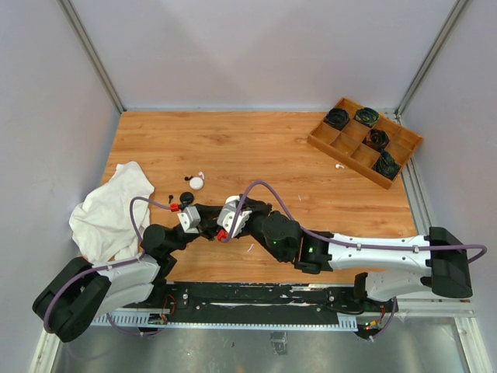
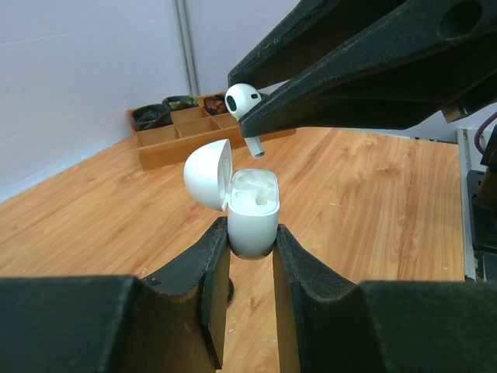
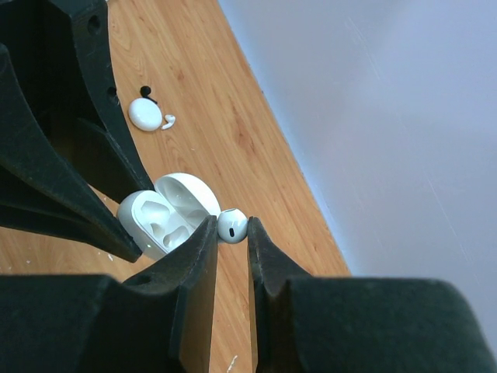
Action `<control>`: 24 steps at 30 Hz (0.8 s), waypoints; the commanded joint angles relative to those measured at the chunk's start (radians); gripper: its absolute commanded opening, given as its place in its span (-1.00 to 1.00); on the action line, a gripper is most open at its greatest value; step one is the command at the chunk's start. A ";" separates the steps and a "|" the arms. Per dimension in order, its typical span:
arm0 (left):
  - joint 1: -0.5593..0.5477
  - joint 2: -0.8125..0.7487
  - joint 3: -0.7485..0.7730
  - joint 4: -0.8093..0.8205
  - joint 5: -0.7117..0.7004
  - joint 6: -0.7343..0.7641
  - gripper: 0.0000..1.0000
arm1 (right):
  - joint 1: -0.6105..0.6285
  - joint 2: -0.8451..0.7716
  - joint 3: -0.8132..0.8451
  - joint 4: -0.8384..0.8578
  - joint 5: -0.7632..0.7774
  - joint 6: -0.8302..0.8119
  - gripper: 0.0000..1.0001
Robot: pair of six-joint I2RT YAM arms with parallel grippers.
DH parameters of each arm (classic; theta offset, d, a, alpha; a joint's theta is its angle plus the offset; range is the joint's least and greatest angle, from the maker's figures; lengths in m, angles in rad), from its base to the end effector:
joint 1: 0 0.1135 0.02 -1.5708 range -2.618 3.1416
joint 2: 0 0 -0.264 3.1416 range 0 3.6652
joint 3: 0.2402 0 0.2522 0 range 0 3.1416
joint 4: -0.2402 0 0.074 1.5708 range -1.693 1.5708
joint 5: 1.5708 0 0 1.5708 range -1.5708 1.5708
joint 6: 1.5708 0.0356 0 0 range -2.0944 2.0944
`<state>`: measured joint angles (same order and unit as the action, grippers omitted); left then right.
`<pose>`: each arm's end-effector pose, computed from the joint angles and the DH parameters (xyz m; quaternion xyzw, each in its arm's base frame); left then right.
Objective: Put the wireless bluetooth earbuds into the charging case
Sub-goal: Place the earbud in the charging case.
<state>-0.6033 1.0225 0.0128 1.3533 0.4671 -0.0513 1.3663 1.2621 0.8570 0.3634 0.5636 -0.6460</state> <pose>0.1252 -0.1058 0.1990 0.3347 0.4874 -0.3819 0.7103 0.0780 0.2826 0.3193 -0.4826 0.5336 0.0465 0.6930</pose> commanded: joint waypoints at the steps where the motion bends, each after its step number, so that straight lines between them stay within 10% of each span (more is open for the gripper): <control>1: 0.002 0.004 -0.011 0.057 -0.012 -0.008 -0.99 | 0.022 0.017 -0.017 0.107 0.044 -0.035 -0.63; 24: 0.002 0.004 -0.013 0.073 -0.054 -0.062 -0.99 | 0.066 0.047 -0.036 0.116 0.060 -0.023 -0.59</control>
<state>-0.6033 1.0256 0.0090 1.3846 0.4419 -0.1097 1.4055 1.3148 0.8318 0.4541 0.6109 -0.6678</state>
